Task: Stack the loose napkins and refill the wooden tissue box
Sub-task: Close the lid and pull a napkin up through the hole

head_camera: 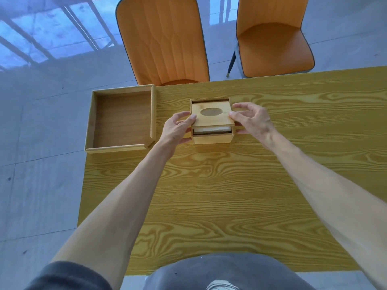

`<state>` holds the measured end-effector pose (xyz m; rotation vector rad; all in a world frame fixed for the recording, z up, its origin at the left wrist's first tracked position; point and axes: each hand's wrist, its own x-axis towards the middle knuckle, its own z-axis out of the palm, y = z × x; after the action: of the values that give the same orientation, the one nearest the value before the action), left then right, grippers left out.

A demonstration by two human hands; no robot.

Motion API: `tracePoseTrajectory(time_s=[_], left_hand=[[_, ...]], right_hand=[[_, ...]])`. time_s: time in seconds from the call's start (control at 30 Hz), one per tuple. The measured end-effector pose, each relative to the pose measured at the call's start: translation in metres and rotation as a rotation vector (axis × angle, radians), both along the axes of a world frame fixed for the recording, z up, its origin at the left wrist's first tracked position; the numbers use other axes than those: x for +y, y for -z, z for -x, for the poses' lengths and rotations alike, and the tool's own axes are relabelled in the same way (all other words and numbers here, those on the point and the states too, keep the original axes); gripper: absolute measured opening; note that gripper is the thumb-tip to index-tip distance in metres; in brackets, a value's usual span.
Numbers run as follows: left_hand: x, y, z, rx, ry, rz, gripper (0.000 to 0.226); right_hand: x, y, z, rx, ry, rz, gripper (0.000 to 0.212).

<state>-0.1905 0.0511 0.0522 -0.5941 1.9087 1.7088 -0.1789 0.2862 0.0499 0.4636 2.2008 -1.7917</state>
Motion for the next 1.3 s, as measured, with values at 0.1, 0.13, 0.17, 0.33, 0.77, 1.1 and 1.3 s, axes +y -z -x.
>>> tracePoseTrajectory(time_s=[0.1,0.13,0.17,0.33,0.77,1.1,1.3], left_hand=[[0.0,0.0,-0.006,0.013,-0.013,0.013,0.044],[0.001,0.0,-0.008,0.019,-0.015,0.014,0.043],[0.001,-0.001,-0.009,0.025,-0.015,0.016,0.043],[0.001,0.003,-0.015,0.063,-0.008,0.05,0.049],[0.002,0.017,-0.006,0.132,0.083,0.24,0.059],[0.011,0.002,0.005,0.064,0.159,0.262,0.083],[0.02,0.002,-0.002,0.083,0.189,0.344,0.09]], right_hand=[[-0.001,0.0,-0.005,0.003,0.009,-0.007,0.044],[-0.002,0.001,-0.006,0.008,0.012,-0.017,0.044],[-0.003,0.001,-0.007,0.015,0.012,-0.032,0.044],[-0.004,0.006,-0.014,0.055,-0.002,-0.097,0.046],[-0.004,0.015,-0.017,0.128,-0.087,-0.237,0.049],[-0.024,-0.007,0.004,0.489,-0.368,-0.8,0.027],[-0.057,-0.023,0.028,0.445,-0.69,-1.008,0.027]])
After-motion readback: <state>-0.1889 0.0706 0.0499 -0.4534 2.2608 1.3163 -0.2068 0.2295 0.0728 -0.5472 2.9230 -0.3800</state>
